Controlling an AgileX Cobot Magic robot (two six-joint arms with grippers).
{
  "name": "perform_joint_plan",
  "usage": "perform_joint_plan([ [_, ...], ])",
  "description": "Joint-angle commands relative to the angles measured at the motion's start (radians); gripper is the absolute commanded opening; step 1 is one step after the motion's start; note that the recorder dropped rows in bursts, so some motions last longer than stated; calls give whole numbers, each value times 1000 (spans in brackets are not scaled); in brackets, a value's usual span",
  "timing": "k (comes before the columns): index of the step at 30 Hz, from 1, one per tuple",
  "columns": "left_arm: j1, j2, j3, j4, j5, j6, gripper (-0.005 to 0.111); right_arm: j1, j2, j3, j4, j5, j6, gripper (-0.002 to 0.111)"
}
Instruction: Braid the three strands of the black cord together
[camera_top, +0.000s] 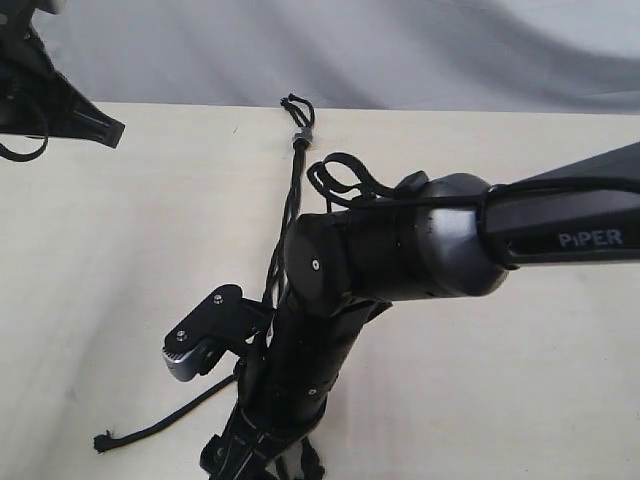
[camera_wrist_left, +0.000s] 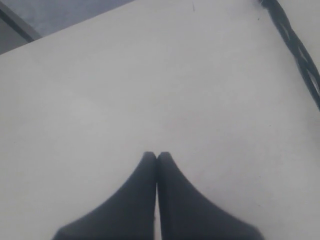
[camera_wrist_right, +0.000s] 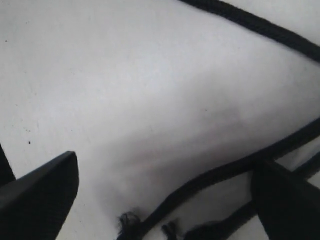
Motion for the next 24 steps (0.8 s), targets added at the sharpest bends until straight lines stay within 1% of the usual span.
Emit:
perform_joint_plan([
  [1, 0, -7, 2, -16, -4, 5, 0, -17, 4, 2, -39, -16, 14, 87],
  [8, 0, -7, 2, -18, -4, 10, 0, -97, 4, 2, -39, -16, 14, 87],
  [11, 0, -7, 2, -18, -4, 10, 0, -109, 4, 2, -29, -15, 14, 87],
  [17, 0, -7, 2, -18, -4, 10, 0, -17, 4, 2, -46, 6, -2, 87],
  [20, 0, -7, 2, -18, -4, 10, 0, 16, 4, 2, -133, -11, 93, 86],
  [21, 0, -7, 2, -18, -4, 10, 0, 26, 5, 2, -178, -22, 149, 82],
  [23, 0, -7, 2, -18, -4, 10, 0, 47, 17, 2, -276, -41, 248, 59],
  [24, 0, -7, 2, -18, -4, 10, 0, 55, 26, 2, -297, -43, 270, 52],
])
